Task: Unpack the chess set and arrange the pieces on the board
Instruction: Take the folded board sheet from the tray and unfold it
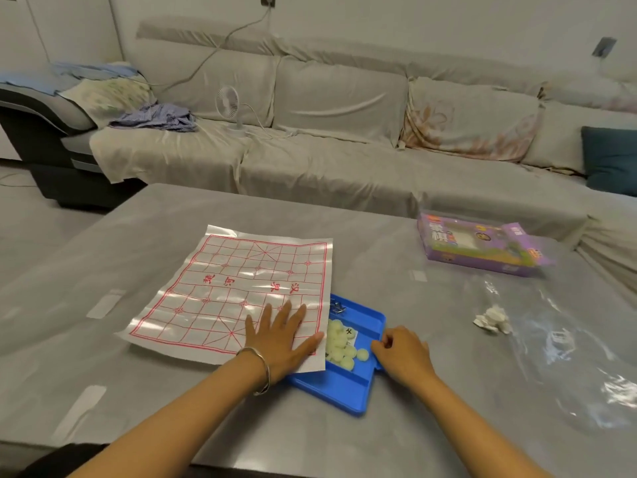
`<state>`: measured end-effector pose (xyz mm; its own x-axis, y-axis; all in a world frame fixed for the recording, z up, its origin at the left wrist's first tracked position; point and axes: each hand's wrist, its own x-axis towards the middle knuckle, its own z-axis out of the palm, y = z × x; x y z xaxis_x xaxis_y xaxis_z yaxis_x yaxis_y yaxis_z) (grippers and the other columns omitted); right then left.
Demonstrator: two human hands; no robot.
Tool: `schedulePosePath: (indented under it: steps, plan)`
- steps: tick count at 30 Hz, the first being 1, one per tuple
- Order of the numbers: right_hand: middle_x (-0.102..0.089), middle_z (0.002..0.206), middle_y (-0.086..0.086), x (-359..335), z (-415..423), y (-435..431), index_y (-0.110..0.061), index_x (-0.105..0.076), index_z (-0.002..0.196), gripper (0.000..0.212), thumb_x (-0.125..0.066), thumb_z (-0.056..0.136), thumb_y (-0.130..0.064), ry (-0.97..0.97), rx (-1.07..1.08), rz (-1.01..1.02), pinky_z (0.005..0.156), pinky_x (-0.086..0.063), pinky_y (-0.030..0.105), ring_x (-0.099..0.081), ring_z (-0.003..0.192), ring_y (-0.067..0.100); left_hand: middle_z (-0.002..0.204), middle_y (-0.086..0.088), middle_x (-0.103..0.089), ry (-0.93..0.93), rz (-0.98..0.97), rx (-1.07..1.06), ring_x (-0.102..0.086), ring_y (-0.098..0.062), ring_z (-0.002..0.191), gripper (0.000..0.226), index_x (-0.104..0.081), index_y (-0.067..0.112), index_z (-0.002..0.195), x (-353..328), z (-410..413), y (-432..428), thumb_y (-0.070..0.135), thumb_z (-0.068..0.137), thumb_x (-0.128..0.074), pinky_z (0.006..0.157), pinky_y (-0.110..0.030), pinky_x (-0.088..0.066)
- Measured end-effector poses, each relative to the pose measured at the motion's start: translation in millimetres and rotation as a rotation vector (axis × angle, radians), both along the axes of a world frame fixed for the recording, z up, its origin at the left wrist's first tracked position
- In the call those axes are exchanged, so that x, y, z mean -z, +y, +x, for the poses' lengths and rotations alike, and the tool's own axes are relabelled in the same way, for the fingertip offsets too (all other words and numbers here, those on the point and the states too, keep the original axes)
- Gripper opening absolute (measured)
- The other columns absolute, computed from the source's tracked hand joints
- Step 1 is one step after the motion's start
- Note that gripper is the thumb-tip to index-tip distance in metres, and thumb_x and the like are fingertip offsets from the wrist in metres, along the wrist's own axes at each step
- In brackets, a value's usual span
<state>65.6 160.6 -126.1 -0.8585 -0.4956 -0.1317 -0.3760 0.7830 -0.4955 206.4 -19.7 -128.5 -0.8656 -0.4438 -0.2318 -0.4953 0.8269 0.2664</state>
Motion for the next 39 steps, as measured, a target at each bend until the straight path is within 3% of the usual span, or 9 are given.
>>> schedulePosePath:
  steps: [5, 9, 12, 18, 20, 23, 30, 33, 39]
  plan:
    - [-0.047, 0.062, 0.002, -14.2, -19.9, 34.3, -0.013, -0.037, 0.065, 0.027, -0.052, 0.088, -0.015, -0.177, 0.113, -0.244, 0.054, -0.034, 0.028, -0.041, 0.057, 0.014, 0.155, 0.003, 0.017, 0.000, -0.024, -0.004, 0.017, -0.027, 0.142, 0.133, 0.013, 0.034, 0.145, 1.9, -1.9, -0.5, 0.087, 0.024, 0.035, 0.111, -0.054, 0.009]
    - [-0.064, 0.084, 0.011, -21.2, -30.6, 64.6, -0.013, -0.049, 0.091, 0.006, -0.054, 0.090, -0.012, -0.439, 0.245, -0.474, 0.070, -0.052, 0.044, -0.063, 0.072, 0.023, 0.154, 0.002, 0.021, 0.015, 0.002, 0.015, 0.019, -0.026, 0.141, 0.134, 0.016, 0.031, 0.145, 3.8, -6.8, 3.9, 0.086, 0.023, 0.036, 0.111, -0.054, 0.011]
    - [-0.068, 0.094, 0.010, -24.6, -35.5, 86.4, -0.021, -0.047, 0.116, 0.026, -0.053, 0.093, -0.014, -0.464, 0.284, -0.579, 0.067, -0.056, 0.036, -0.069, 0.081, 0.025, 0.154, 0.002, 0.022, 0.017, 0.035, 0.017, 0.019, -0.026, 0.141, 0.134, 0.019, 0.029, 0.144, 3.7, -10.9, 5.3, 0.085, 0.023, 0.038, 0.110, -0.054, 0.013]
    - [-0.069, 0.095, 0.009, -37.9, -47.5, 121.2, -0.017, -0.055, 0.122, 0.028, -0.051, 0.095, -0.015, -0.473, 0.398, -0.796, 0.046, -0.052, 0.022, -0.069, 0.067, 0.015, 0.154, 0.000, 0.020, -0.043, -0.016, 0.024, 0.019, -0.029, 0.141, 0.138, 0.013, 0.032, 0.145, 4.6, -19.5, 6.7, 0.082, 0.020, 0.041, 0.110, -0.055, 0.012]
    - [-0.070, 0.098, 0.008, -44.2, -51.2, 127.7, -0.016, -0.055, 0.125, 0.031, -0.050, 0.095, -0.015, -0.473, 0.432, -0.869, 0.053, -0.057, 0.025, -0.069, 0.077, 0.019, 0.154, 0.000, 0.020, -0.049, -0.021, 0.022, 0.020, -0.029, 0.141, 0.128, 0.010, 0.035, 0.145, 5.0, -20.6, 8.4, 0.085, 0.030, 0.037, 0.109, -0.056, 0.012]
    - [-0.070, 0.096, 0.007, -53.8, -54.7, 130.8, -0.014, -0.055, 0.126, 0.032, -0.050, 0.095, -0.014, -0.463, 0.429, -0.951, 0.055, -0.058, 0.027, -0.069, 0.077, 0.018, 0.155, -0.001, 0.018, -0.054, -0.059, 0.023, 0.020, -0.028, 0.141, 0.081, 0.005, 0.034, 0.147, 0.3, -20.9, 10.4, 0.070, 0.074, 0.012, 0.111, -0.055, 0.011]
    - [-0.074, 0.088, 0.001, -67.5, -48.8, 113.4, -0.017, -0.054, 0.129, 0.036, -0.053, 0.093, -0.017, -0.473, 0.320, -1.077, 0.063, -0.060, 0.032, -0.071, 0.076, 0.017, 0.157, 0.005, -0.001, -0.011, -0.002, 0.048, 0.004, -0.022, 0.144, 0.067, -0.010, 0.032, 0.146, -4.4, -22.2, 8.8, 0.057, 0.084, 0.000, 0.116, -0.048, 0.002]
    - [-0.074, 0.088, -0.001, -70.7, -45.3, 105.5, -0.020, -0.053, 0.130, 0.037, -0.053, 0.093, -0.018, -0.477, 0.289, -1.132, 0.068, -0.060, 0.035, -0.071, 0.077, 0.017, 0.156, 0.004, -0.005, 0.005, -0.055, 0.101, -0.004, -0.023, 0.144, 0.052, -0.005, 0.029, 0.146, -7.6, -22.3, 9.0, 0.042, 0.099, -0.024, 0.117, -0.046, -0.006]
    - [-0.074, 0.091, -0.002, -77.8, -46.4, 98.2, -0.021, -0.053, 0.131, 0.038, -0.052, 0.093, -0.020, -0.466, 0.265, -1.197, 0.064, -0.060, 0.032, -0.071, 0.079, 0.016, 0.156, 0.001, -0.004, -0.002, -0.001, 0.094, -0.004, -0.025, 0.144, 0.054, -0.001, 0.025, 0.146, -13.1, -21.0, 11.4, 0.037, 0.100, -0.026, 0.116, -0.048, -0.007]
